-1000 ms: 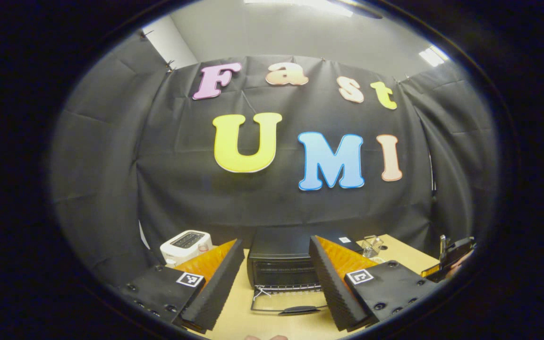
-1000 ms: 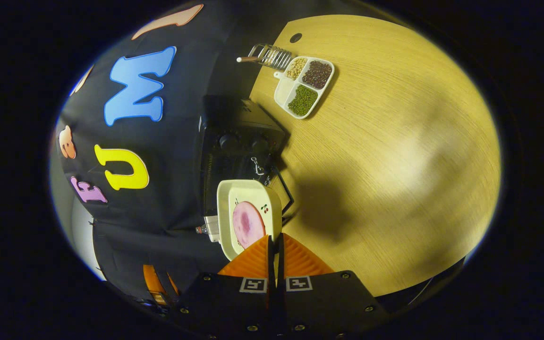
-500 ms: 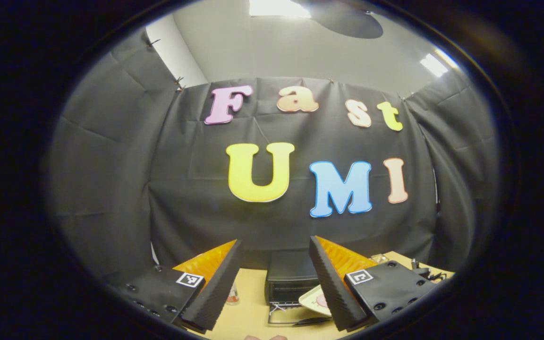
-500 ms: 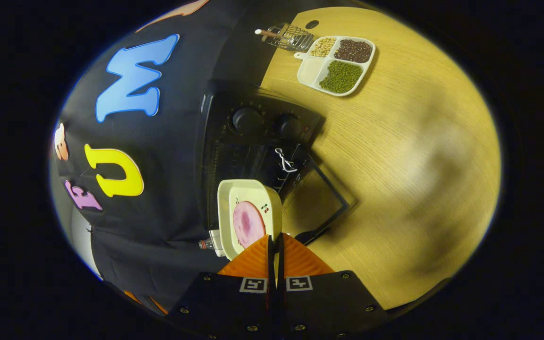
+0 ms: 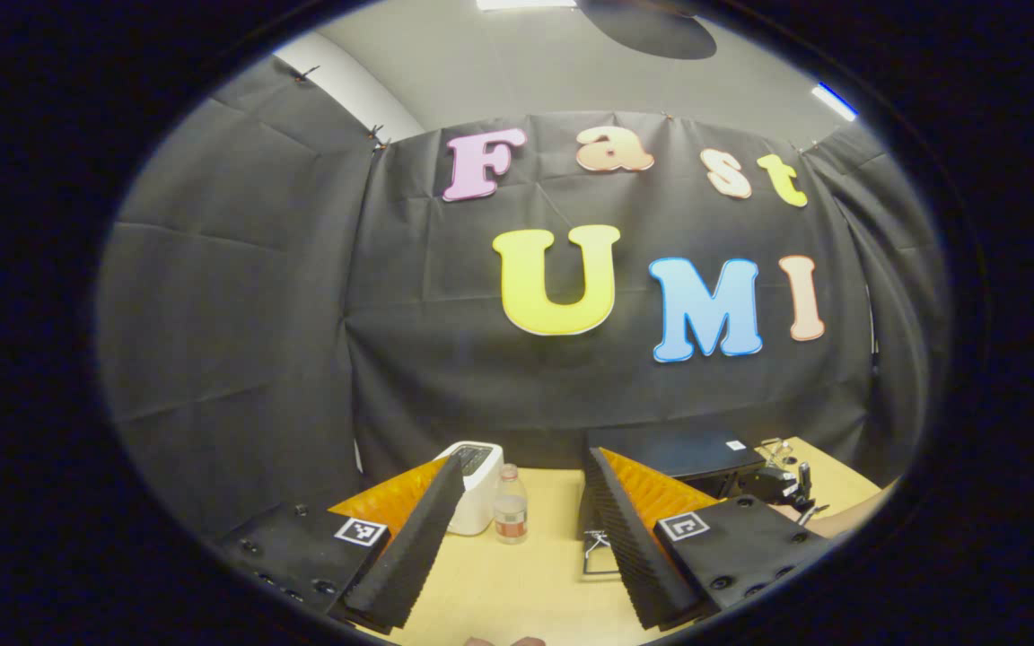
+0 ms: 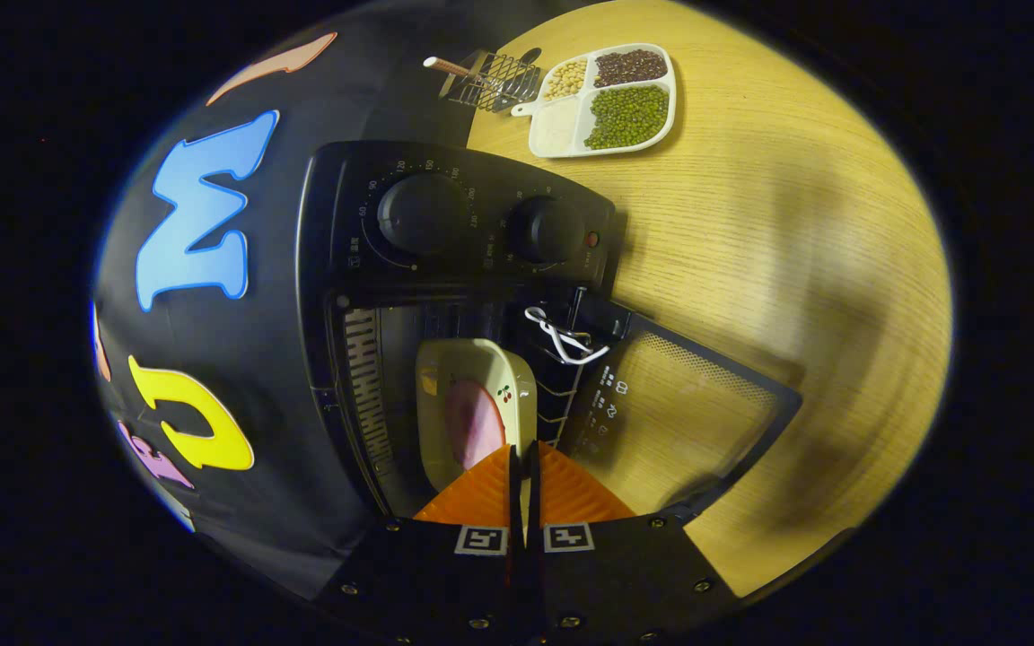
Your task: Open the electric oven with the left hand, put the food in, and close the electric oven.
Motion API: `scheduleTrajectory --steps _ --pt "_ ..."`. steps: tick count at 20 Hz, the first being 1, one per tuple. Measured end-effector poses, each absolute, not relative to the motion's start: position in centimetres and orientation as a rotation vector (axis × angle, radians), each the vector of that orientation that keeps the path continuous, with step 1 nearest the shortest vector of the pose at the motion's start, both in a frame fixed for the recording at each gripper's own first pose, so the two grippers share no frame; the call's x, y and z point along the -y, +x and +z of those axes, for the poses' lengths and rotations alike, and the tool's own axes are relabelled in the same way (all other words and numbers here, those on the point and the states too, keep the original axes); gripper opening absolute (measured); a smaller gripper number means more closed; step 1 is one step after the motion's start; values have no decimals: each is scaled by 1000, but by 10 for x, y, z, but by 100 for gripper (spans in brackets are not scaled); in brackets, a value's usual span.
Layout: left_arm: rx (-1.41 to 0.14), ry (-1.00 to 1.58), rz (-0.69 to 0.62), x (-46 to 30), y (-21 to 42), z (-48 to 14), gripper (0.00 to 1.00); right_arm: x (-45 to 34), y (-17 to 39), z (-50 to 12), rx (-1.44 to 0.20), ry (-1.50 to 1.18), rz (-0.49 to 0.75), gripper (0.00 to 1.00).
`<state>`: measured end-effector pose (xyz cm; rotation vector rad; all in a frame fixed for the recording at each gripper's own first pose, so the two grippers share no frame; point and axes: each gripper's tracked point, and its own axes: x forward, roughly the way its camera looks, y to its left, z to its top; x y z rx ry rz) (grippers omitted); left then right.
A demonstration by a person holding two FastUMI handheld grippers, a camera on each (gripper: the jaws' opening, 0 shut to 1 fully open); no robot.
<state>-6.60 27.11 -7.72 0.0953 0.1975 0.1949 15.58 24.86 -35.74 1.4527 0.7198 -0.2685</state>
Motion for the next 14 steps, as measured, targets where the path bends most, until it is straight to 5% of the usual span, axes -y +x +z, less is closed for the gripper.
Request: scheduleTrajectory --steps 14 --pt "-265 125 219 -271 -96 -84 94 -286 221 -372 -578 1529 -370 6"
